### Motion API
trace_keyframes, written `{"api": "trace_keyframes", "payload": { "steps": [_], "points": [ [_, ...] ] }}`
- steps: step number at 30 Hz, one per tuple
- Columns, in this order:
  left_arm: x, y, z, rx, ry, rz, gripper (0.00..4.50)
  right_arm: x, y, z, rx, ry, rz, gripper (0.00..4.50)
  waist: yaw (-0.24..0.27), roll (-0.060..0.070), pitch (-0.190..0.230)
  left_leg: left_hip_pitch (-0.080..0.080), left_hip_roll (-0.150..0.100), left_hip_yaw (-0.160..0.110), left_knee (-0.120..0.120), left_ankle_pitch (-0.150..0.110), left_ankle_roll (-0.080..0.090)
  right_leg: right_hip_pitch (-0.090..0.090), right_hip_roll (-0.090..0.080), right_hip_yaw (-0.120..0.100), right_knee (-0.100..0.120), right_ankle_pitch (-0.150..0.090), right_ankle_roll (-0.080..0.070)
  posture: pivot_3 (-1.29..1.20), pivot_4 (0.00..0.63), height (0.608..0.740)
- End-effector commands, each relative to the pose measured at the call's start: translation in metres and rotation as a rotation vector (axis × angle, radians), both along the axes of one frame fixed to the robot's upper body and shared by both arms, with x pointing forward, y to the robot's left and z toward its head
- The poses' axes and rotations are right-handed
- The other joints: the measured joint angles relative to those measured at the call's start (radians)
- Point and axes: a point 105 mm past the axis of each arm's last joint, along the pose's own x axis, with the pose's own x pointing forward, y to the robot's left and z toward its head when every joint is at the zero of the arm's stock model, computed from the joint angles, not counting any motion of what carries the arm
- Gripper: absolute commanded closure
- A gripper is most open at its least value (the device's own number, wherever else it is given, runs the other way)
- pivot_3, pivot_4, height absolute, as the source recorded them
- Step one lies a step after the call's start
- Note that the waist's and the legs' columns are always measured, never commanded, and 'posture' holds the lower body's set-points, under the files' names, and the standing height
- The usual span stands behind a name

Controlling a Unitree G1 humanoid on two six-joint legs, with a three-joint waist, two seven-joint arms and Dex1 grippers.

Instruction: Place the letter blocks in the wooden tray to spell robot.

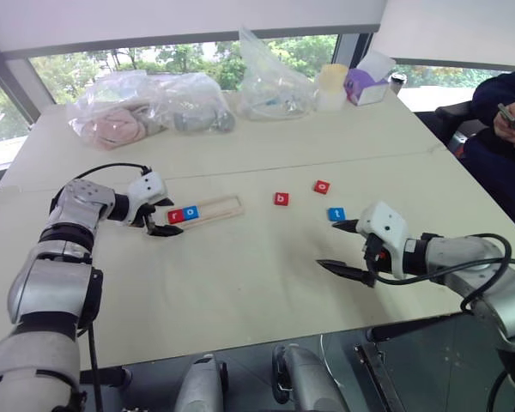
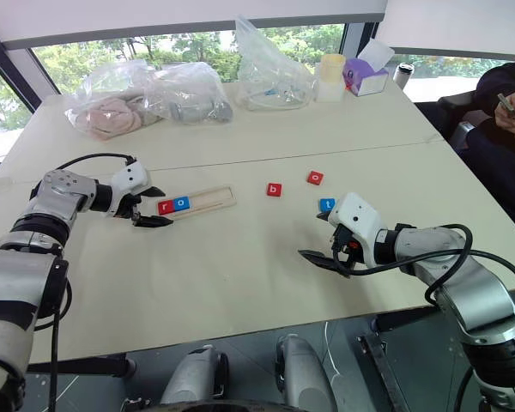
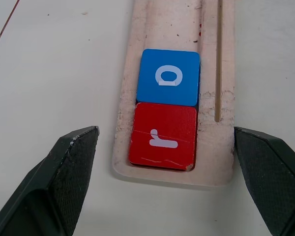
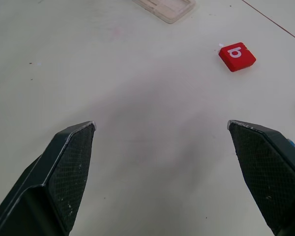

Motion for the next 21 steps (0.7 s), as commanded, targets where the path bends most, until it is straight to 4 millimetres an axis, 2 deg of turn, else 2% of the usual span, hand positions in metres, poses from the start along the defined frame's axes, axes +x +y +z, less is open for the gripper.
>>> {"api": "trace_keyframes", "payload": {
  "steps": [1, 2, 3, 4, 5, 13, 21],
  "points": [
    [-0.013, 0.008, -0.026, 0.074, 0.104, -0.005, 0.00, -0.006, 0.009, 0.018, 0.031, -0.042, 0.040, 0.06, 0.000, 0.000, 0.000, 0.000, 0.000, 0.000, 0.000, 0.000, 0.000, 0.000, 0.000, 0.000, 0.000, 0.000, 0.000, 0.00, 0.150, 0.740],
    [-0.014, 0.008, -0.026, 0.073, 0.107, -0.011, 0.56, -0.009, 0.015, 0.023, 0.069, -0.029, 0.064, 0.00, 0.000, 0.000, 0.000, 0.000, 0.000, 0.000, 0.000, 0.000, 0.000, 0.000, 0.000, 0.000, 0.000, 0.000, 0.000, 0.00, 0.150, 0.740],
    [-0.015, 0.007, -0.027, 0.073, 0.109, -0.014, 0.78, -0.012, 0.018, 0.026, 0.094, -0.020, 0.081, 0.00, -0.001, 0.000, 0.000, 0.000, 0.000, 0.000, 0.000, 0.000, 0.000, 0.000, 0.000, 0.000, 0.000, 0.000, 0.000, 0.00, 0.150, 0.740],
    [-0.015, 0.007, -0.027, 0.071, 0.110, -0.017, 1.26, -0.013, 0.021, 0.030, 0.113, -0.015, 0.091, 0.00, 0.000, 0.000, 0.000, -0.001, 0.000, 0.000, 0.000, 0.000, 0.000, 0.000, 0.000, 0.000, 0.000, 0.000, 0.000, 0.00, 0.150, 0.740],
    [-0.015, 0.007, -0.027, 0.071, 0.110, -0.017, 1.38, -0.013, 0.022, 0.032, 0.122, -0.013, 0.095, 0.00, 0.000, 0.000, 0.000, -0.001, 0.000, 0.000, 0.000, 0.000, 0.000, 0.000, 0.000, 0.000, 0.000, 0.000, 0.000, 0.00, 0.150, 0.740],
    [-0.019, 0.005, -0.028, 0.058, 0.109, -0.054, 1.38, -0.011, 0.026, 0.037, 0.120, -0.003, 0.114, 0.00, 0.000, 0.000, -0.001, 0.000, 0.000, 0.000, 0.000, 0.000, 0.000, 0.000, 0.000, 0.000, 0.000, 0.000, 0.000, 0.00, 0.150, 0.740],
    [-0.036, -0.009, -0.029, 0.015, 0.140, -0.234, 1.38, -0.014, 0.030, 0.034, 0.120, 0.012, 0.138, 0.00, -0.001, 0.002, -0.003, -0.001, 0.000, 0.000, -0.001, 0.000, 0.000, -0.001, 0.000, 0.000, -0.005, 0.000, 0.000, 0.00, 0.150, 0.740]
  ]
}}
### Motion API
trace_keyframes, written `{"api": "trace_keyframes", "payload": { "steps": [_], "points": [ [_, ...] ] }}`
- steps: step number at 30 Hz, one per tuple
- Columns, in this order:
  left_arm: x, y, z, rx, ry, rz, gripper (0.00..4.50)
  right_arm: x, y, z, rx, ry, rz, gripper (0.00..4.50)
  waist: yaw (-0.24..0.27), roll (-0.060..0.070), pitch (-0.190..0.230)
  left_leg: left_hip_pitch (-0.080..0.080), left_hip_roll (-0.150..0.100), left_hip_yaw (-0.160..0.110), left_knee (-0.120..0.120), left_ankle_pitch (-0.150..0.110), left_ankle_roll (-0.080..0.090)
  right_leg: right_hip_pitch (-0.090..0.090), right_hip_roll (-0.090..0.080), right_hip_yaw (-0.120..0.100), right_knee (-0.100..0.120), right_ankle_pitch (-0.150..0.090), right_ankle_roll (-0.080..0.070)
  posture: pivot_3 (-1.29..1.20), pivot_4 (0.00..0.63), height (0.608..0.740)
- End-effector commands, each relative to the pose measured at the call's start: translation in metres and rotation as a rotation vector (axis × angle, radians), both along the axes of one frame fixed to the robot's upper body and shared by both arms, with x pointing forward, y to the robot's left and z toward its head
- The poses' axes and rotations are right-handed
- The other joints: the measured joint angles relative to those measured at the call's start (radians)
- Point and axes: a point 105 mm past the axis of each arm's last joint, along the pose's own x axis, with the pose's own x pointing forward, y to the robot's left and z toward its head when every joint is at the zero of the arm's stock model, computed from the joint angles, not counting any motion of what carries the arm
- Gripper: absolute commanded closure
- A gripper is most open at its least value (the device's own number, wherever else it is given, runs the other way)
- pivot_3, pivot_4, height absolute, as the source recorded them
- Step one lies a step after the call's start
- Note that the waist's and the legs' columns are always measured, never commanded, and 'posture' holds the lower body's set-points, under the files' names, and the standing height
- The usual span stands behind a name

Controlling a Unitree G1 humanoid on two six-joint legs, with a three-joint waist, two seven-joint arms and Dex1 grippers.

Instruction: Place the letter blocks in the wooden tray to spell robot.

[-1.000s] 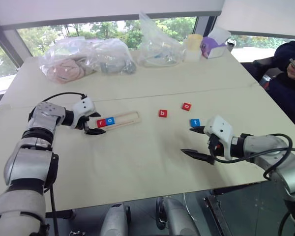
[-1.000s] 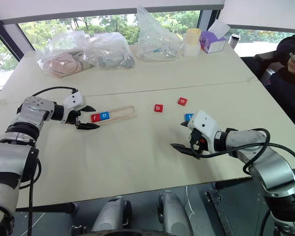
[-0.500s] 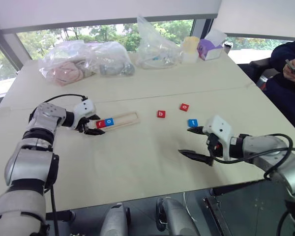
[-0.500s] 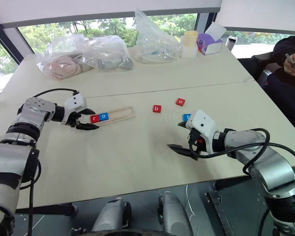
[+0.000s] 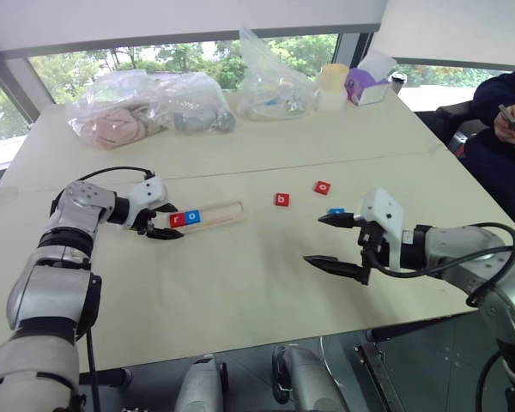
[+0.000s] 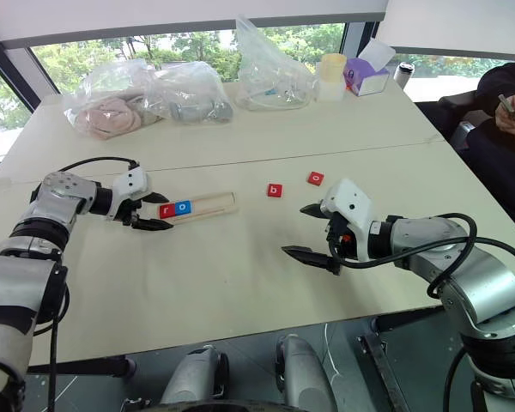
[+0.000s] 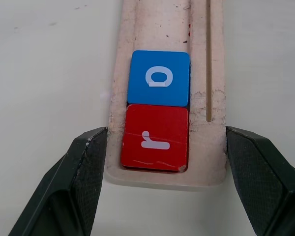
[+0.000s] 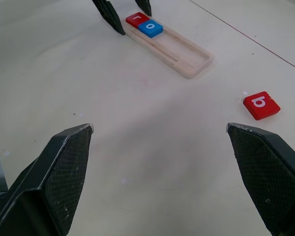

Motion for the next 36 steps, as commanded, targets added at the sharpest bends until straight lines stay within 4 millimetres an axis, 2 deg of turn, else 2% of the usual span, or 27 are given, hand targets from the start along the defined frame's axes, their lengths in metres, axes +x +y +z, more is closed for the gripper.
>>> {"api": "trace_keyframes", "payload": {
  "steps": [1, 10, 16, 25, 29, 36],
  "points": [
    [-0.025, -0.005, -0.028, 0.020, 0.131, -0.118, 1.38, -0.003, 0.006, 0.007, -0.003, -0.031, 0.038, 0.00, 0.000, 0.001, -0.001, 0.000, 0.000, 0.000, 0.000, 0.000, 0.000, 0.000, 0.000, 0.000, -0.001, 0.000, 0.000, 0.00, 0.150, 0.740],
    [-0.048, -0.039, -0.035, -0.072, 0.108, -0.234, 1.38, -0.004, 0.007, -0.002, -0.018, -0.023, 0.041, 0.00, 0.006, 0.004, -0.004, -0.001, -0.003, 0.001, 0.000, -0.002, 0.004, 0.000, -0.006, 0.000, -0.004, -0.002, 0.004, 0.00, 0.150, 0.740],
    [-0.062, -0.054, -0.034, -0.062, 0.060, -0.223, 1.38, -0.004, 0.009, -0.006, -0.012, -0.022, 0.038, 0.00, 0.006, 0.004, -0.005, -0.002, -0.005, 0.001, 0.000, -0.004, 0.006, 0.000, -0.008, 0.000, -0.005, -0.003, 0.006, 0.00, 0.150, 0.740],
    [-0.070, -0.075, -0.027, -0.008, -0.045, -0.154, 1.38, -0.006, 0.011, -0.013, -0.005, -0.025, 0.025, 0.00, 0.024, 0.005, -0.006, -0.001, -0.005, 0.000, 0.000, -0.004, 0.006, 0.001, -0.007, 0.000, -0.005, -0.004, 0.007, 0.00, 0.150, 0.740],
    [-0.079, -0.089, -0.023, -0.015, -0.061, -0.153, 1.38, -0.007, 0.011, -0.016, -0.002, -0.021, 0.020, 0.00, 0.026, 0.005, -0.006, -0.001, -0.005, -0.001, 0.000, -0.004, 0.006, 0.001, -0.007, 0.000, -0.006, -0.004, 0.007, 0.00, 0.150, 0.740],
    [-0.093, -0.101, -0.019, -0.024, -0.063, -0.152, 1.38, -0.008, 0.013, -0.017, 0.001, -0.018, 0.017, 0.00, 0.025, 0.005, -0.006, -0.002, -0.006, -0.002, 0.000, -0.004, 0.007, 0.000, -0.007, 0.000, -0.007, -0.004, 0.007, 0.00, 0.150, 0.740]
  ]
}}
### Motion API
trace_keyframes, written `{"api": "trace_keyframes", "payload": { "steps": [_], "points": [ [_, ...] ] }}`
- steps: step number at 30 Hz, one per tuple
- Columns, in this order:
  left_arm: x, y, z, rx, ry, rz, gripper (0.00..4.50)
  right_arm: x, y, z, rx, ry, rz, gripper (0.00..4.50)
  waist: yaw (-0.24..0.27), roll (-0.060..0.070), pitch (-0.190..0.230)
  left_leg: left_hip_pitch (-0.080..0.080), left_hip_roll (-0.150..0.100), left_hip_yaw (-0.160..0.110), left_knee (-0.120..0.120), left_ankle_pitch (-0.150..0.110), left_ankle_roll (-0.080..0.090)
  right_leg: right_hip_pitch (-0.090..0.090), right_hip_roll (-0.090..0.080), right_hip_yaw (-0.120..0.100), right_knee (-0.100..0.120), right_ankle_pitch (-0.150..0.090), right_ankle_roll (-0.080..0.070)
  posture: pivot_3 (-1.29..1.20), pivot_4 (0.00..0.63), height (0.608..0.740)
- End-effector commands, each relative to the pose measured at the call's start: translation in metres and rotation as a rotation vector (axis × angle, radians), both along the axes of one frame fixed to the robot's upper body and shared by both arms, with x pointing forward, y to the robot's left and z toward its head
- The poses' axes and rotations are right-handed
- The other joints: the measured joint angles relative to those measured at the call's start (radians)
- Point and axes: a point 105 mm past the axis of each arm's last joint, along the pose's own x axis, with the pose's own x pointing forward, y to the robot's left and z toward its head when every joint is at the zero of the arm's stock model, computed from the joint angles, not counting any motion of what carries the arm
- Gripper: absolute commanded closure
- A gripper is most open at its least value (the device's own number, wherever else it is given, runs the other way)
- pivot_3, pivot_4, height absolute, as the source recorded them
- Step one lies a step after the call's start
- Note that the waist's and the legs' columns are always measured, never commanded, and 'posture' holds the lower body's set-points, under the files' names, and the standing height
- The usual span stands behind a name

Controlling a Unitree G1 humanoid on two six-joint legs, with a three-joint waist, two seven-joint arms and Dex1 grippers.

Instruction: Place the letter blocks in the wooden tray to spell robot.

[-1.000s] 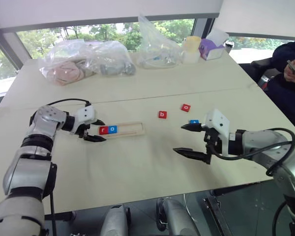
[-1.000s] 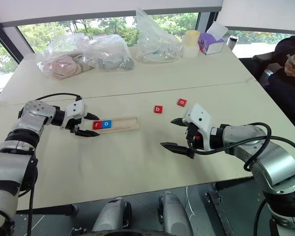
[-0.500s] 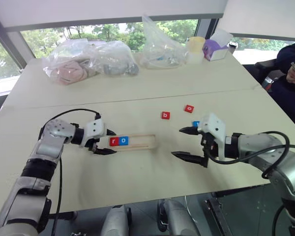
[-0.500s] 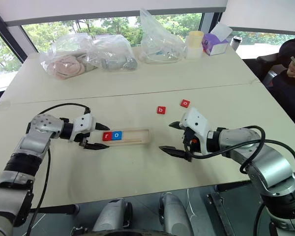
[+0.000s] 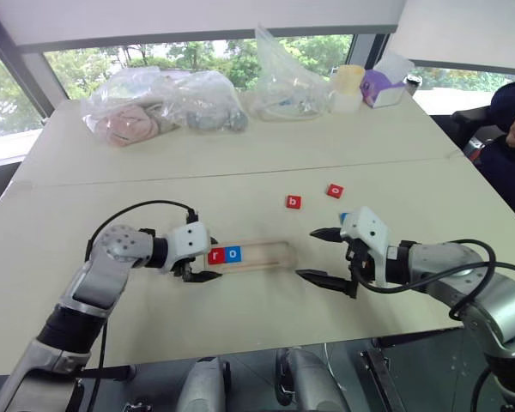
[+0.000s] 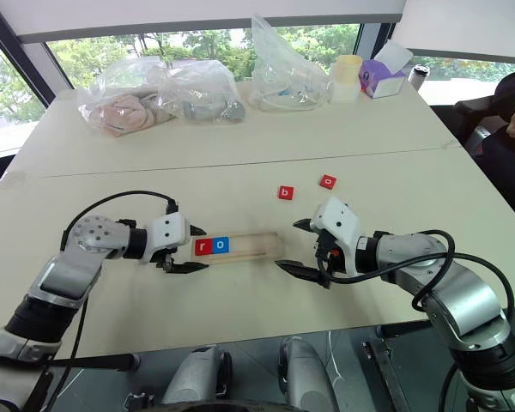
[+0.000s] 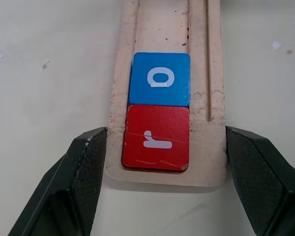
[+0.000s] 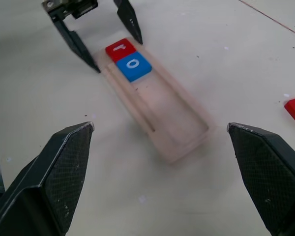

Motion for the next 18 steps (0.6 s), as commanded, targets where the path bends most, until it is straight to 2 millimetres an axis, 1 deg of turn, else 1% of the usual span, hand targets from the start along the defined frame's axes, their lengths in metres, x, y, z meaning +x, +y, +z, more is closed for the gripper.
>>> {"api": "trace_keyframes", "payload": {
  "steps": [1, 6, 11, 18],
  "points": [
    [-0.0100, -0.0099, -0.0078, 0.007, 0.034, -0.025, 1.38, -0.0034, 0.0045, 0.0084, 0.003, -0.049, 0.020, 0.00, 0.000, 0.000, 0.000, 0.000, 0.000, 0.000, 0.000, 0.000, 0.000, 0.000, 0.000, 0.000, 0.000, 0.000, 0.000, 0.00, 0.150, 0.740],
    [-0.0129, -0.0126, -0.0109, 0.023, 0.039, -0.012, 1.38, -0.0030, 0.0024, 0.0073, -0.004, -0.046, 0.018, 0.00, 0.000, 0.000, 0.000, 0.000, 0.000, -0.001, 0.000, 0.000, 0.000, 0.000, 0.000, 0.000, 0.000, 0.000, 0.000, 0.00, 0.150, 0.740],
    [-0.0175, -0.0198, -0.0127, 0.008, 0.065, -0.004, 1.38, -0.0031, 0.0018, 0.0064, -0.008, -0.042, 0.017, 0.00, 0.001, 0.000, 0.000, 0.000, 0.000, -0.001, 0.000, 0.000, 0.000, 0.000, 0.000, 0.000, -0.001, 0.000, 0.000, 0.00, 0.150, 0.740],
    [-0.0194, -0.0144, -0.0167, 0.019, 0.098, 0.028, 1.38, -0.0029, 0.0010, 0.0057, -0.017, -0.042, 0.017, 0.00, -0.001, 0.000, 0.000, 0.000, 0.000, -0.001, 0.000, 0.000, 0.000, 0.000, 0.000, 0.000, -0.001, 0.000, 0.000, 0.00, 0.150, 0.740]
  ]
}}
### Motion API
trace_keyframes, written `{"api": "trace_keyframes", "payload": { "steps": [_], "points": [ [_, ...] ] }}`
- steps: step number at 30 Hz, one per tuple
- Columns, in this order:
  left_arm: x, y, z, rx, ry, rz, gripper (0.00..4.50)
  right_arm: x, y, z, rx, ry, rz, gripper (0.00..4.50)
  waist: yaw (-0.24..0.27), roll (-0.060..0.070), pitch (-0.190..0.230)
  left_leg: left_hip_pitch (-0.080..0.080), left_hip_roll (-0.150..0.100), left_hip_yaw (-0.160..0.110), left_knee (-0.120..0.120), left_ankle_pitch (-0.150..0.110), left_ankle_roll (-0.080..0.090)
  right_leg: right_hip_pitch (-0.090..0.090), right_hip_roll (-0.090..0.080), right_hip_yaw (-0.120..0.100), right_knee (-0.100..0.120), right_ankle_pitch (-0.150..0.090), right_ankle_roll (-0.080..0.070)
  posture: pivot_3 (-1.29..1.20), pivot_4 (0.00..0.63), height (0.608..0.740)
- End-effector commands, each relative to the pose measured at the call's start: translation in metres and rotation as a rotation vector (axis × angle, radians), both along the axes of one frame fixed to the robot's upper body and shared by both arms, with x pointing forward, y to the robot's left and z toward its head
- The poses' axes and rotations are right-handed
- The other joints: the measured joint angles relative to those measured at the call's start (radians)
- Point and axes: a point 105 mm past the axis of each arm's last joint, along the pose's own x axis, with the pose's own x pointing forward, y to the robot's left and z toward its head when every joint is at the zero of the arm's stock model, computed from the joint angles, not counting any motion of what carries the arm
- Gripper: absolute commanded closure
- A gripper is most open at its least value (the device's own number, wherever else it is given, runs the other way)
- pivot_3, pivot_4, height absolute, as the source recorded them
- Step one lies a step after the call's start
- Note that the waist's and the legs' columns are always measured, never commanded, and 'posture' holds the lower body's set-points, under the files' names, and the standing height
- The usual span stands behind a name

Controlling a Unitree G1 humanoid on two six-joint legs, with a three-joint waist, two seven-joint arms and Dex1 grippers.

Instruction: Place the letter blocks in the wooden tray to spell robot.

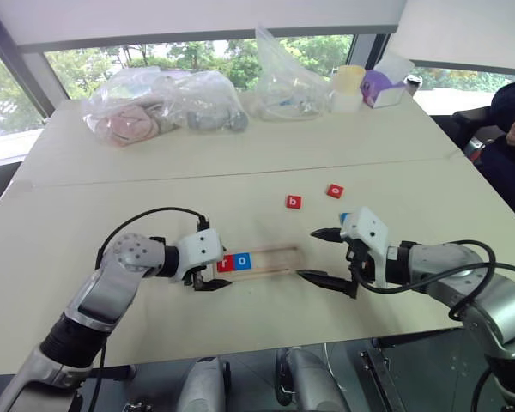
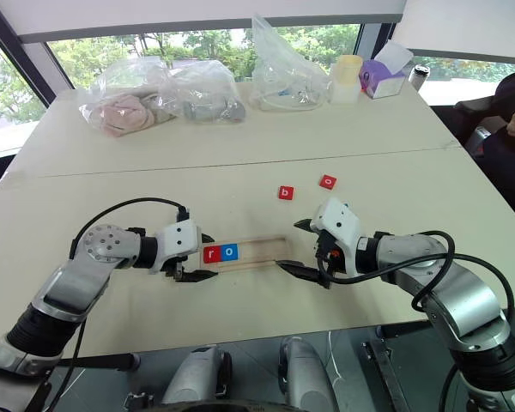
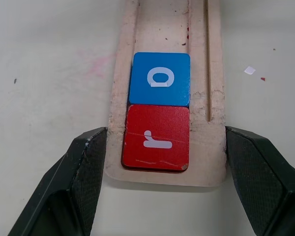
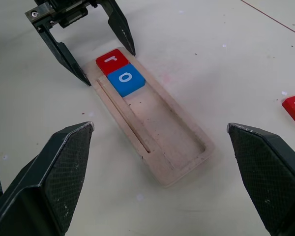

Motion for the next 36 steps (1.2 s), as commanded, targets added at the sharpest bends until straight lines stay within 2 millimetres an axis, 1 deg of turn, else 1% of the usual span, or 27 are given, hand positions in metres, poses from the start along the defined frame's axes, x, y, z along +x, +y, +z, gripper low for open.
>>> {"api": "trace_keyframes", "payload": {
  "steps": [1, 2, 3, 9, 19, 21, 26, 28, 29, 31, 34, 36],
  "points": [
    [-0.010, -0.001, -0.014, 0.017, 0.062, -0.006, 0.88, -0.003, 0.002, 0.007, -0.011, -0.040, 0.024, 0.00, 0.000, 0.000, 0.000, 0.000, 0.000, 0.000, 0.000, 0.000, 0.000, 0.000, 0.000, 0.000, 0.000, 0.000, 0.000, 0.00, 0.150, 0.740],
    [-0.010, 0.000, -0.014, 0.015, 0.065, -0.001, 0.36, -0.003, 0.002, 0.007, -0.012, -0.040, 0.024, 0.00, 0.000, 0.000, 0.000, 0.000, 0.000, 0.000, 0.000, 0.000, 0.000, 0.000, 0.000, 0.000, 0.000, 0.000, 0.000, 0.00, 0.150, 0.740],
    [-0.009, 0.000, -0.014, 0.012, 0.065, 0.003, 0.03, -0.003, 0.002, 0.007, -0.012, -0.040, 0.025, 0.00, 0.000, 0.000, 0.000, 0.000, 0.000, 0.000, 0.000, 0.000, 0.000, 0.000, 0.000, 0.000, 0.000, 0.000, 0.000, 0.00, 0.150, 0.740],
    [-0.002, 0.000, -0.010, -0.007, 0.030, 0.037, 0.03, -0.002, 0.001, 0.008, -0.018, -0.040, 0.025, 0.00, 0.001, 0.000, 0.000, 0.000, 0.000, 0.000, 0.000, 0.000, 0.000, 0.000, 0.000, 0.000, 0.000, 0.000, 0.000, 0.00, 0.150, 0.740],
    [0.003, -0.006, 0.023, -0.151, -0.004, 0.023, 0.03, 0.000, -0.001, 0.010, -0.030, -0.042, 0.031, 0.00, -0.001, -0.001, 0.002, -0.001, 0.000, 0.000, -0.001, 0.000, 0.000, -0.002, 0.000, 0.000, 0.000, 0.000, 0.000, 0.00, 0.150, 0.740],
    [0.004, -0.007, 0.034, -0.183, -0.024, 0.019, 0.03, 0.002, -0.002, 0.010, -0.030, -0.041, 0.030, 0.00, -0.001, -0.001, 0.002, -0.001, 0.000, 0.000, -0.001, 0.000, 0.000, -0.002, 0.001, 0.000, 0.000, 0.000, 0.000, 0.00, 0.150, 0.740],
    [0.001, -0.008, 0.073, -0.290, -0.066, 0.006, 0.03, 0.011, -0.001, 0.016, 0.012, -0.055, -0.006, 0.00, -0.005, -0.003, 0.003, -0.001, 0.001, 0.000, -0.001, 0.000, 0.000, -0.002, 0.001, 0.000, 0.000, 0.000, 0.000, 0.00, 0.150, 0.740],
    [-0.004, -0.004, 0.094, -0.357, -0.077, 0.008, 0.03, 0.024, -0.002, 0.019, 0.031, -0.079, -0.061, 0.00, -0.008, -0.004, 0.004, -0.001, 0.001, 0.000, -0.001, 0.000, 0.000, -0.002, 0.001, 0.000, 0.000, 0.000, 0.000, 0.00, 0.150, 0.740],
    [-0.007, 0.000, 0.106, -0.387, -0.093, 0.007, 0.03, 0.036, -0.002, 0.020, 0.039, -0.103, -0.112, 0.00, -0.011, -0.004, 0.004, -0.001, 0.001, 0.000, -0.001, 0.000, 0.000, -0.002, 0.002, 0.000, 0.000, 0.000, 0.000, 0.00, 0.150, 0.740],
    [-0.012, 0.005, 0.119, -0.434, -0.104, 0.013, 0.03, 0.053, -0.002, 0.020, 0.057, -0.119, -0.188, 0.00, -0.023, -0.005, 0.005, -0.001, 0.001, 0.000, -0.001, 0.000, 0.000, -0.002, 0.002, 0.000, 0.000, 0.000, 0.000, 0.00, 0.150, 0.740],
    [-0.016, 0.014, 0.130, -0.494, -0.105, 0.054, 0.03, 0.079, -0.005, 0.016, 0.068, -0.122, -0.328, 0.00, -0.027, -0.005, 0.005, -0.001, 0.001, -0.001, -0.001, 0.000, 0.000, -0.002, 0.002, 0.000, 0.001, 0.000, 0.000, 0.00, 0.150, 0.740],
    [-0.015, 0.020, 0.131, -0.496, -0.127, 0.098, 0.03, 0.094, -0.007, 0.014, 0.062, -0.110, -0.422, 0.00, -0.027, -0.005, 0.005, -0.001, 0.001, -0.001, -0.001, 0.000, 0.000, -0.002, 0.002, 0.000, 0.001, 0.000, 0.000, 0.00, 0.150, 0.740]
  ]
}}
